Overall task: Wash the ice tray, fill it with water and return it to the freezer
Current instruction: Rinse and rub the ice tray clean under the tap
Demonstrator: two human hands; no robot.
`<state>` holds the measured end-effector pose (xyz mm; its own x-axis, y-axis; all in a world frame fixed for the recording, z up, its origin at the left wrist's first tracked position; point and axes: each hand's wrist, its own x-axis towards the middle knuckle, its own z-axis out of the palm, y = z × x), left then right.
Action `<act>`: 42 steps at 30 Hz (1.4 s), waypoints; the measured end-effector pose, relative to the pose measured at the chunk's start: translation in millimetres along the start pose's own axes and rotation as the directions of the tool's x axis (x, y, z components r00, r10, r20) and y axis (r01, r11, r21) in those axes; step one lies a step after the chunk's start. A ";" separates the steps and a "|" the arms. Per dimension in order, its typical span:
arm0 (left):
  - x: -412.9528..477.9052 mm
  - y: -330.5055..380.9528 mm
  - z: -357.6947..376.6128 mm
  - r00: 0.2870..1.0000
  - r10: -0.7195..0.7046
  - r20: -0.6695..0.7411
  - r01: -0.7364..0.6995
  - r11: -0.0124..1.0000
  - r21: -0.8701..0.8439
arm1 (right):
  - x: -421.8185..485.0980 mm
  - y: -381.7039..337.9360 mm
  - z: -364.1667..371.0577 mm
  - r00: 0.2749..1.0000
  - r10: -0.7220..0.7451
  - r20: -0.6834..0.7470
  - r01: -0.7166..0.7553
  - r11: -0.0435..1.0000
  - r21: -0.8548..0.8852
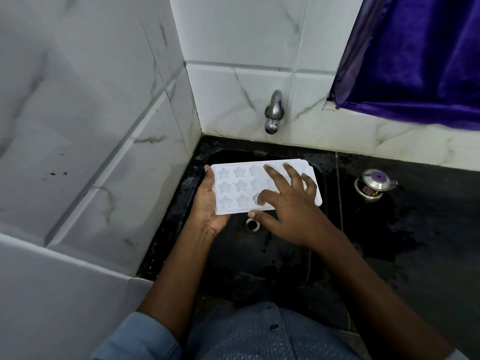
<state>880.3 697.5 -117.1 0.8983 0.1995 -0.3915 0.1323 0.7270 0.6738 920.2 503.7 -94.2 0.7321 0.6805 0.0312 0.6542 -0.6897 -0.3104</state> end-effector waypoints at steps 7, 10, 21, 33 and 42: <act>2.5 -1.1 0.4 1.000 0.006 0.004 -0.006 1.000 -0.023 | 2.0 3.8 2.4 1.000 -0.007 -0.006 0.006 0.999 -0.035; 3.8 -0.7 0.3 1.000 0.011 0.012 -0.011 1.000 -0.026 | 0.6 4.1 2.4 1.000 -0.008 -0.011 0.007 0.999 -0.033; 16.3 -7.9 1.9 0.999 -0.032 0.020 0.033 0.998 -0.046 | 9.8 -12.3 5.3 0.997 -0.078 0.029 0.080 0.993 -0.084; 17.0 -7.9 2.8 0.999 -0.038 -0.016 0.038 0.998 -0.044 | 14.4 -13.1 1.4 0.997 -0.070 0.027 0.071 0.995 -0.064; 17.6 -8.0 -0.5 1.000 -0.024 0.006 0.024 0.998 -0.050 | 16.3 -12.2 3.5 0.996 -0.075 0.050 0.076 0.997 -0.023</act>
<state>894.8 695.5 -129.7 0.8975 0.1776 -0.4036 0.1331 0.7634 0.6320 923.5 524.1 -93.2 0.6709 0.7415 0.0068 0.7120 -0.6415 -0.2855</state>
